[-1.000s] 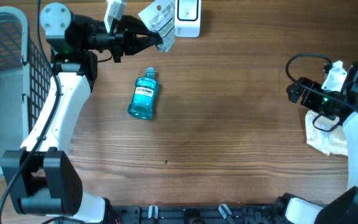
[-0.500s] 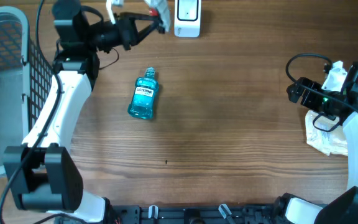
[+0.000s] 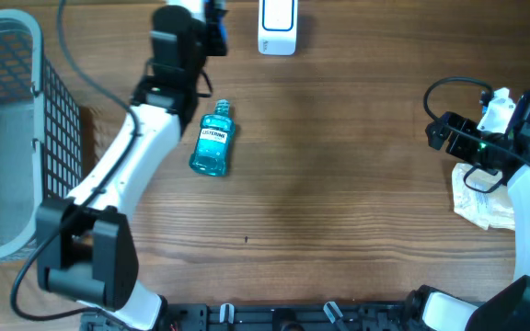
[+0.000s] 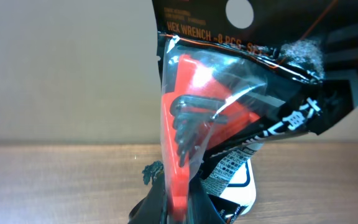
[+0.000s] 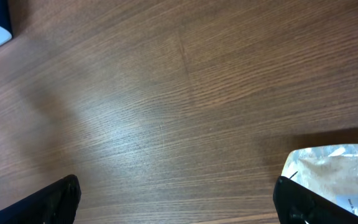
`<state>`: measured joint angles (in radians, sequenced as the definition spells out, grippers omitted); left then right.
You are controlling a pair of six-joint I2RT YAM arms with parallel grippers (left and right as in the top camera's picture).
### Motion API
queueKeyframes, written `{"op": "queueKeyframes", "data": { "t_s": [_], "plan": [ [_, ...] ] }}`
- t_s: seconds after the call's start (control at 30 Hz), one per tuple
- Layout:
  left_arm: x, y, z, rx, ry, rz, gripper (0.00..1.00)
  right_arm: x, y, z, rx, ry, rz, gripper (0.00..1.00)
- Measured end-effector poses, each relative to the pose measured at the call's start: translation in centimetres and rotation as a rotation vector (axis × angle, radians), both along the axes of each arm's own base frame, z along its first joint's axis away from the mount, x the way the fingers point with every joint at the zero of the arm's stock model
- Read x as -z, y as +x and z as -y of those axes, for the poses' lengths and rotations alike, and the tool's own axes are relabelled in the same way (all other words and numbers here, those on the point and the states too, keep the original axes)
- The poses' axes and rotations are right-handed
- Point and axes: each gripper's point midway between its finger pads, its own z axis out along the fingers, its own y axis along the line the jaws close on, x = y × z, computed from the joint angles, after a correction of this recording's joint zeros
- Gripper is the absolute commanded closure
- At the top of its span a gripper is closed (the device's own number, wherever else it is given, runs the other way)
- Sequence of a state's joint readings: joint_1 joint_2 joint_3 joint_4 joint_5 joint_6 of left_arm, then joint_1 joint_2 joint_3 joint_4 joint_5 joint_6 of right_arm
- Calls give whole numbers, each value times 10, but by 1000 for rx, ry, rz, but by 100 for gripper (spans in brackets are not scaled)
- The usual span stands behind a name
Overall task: Scan the item barcode
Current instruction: 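Hold the wrench pack label under the scanner with the left gripper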
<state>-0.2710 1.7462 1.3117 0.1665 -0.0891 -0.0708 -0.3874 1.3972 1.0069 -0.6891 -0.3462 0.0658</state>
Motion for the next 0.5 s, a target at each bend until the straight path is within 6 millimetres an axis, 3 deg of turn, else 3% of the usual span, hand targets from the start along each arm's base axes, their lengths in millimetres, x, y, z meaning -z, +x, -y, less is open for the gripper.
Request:
{"op": "queueKeyframes", "data": {
  "t_s": [0.13, 0.27, 0.4, 0.5],
  "plan": [
    [14, 4, 18, 33, 132, 22, 96, -2, 3, 1, 0, -6, 15, 0],
    [51, 17, 18, 41, 243, -29, 96, -4, 6, 2, 0, -12, 29, 0],
    [79, 41, 24, 64, 335, -86, 96, -7, 11, 5, 2, -20, 53, 0],
    [83, 60, 31, 82, 367, -108, 96, -5, 16, 6, 15, -15, 62, 0]
  ]
}}
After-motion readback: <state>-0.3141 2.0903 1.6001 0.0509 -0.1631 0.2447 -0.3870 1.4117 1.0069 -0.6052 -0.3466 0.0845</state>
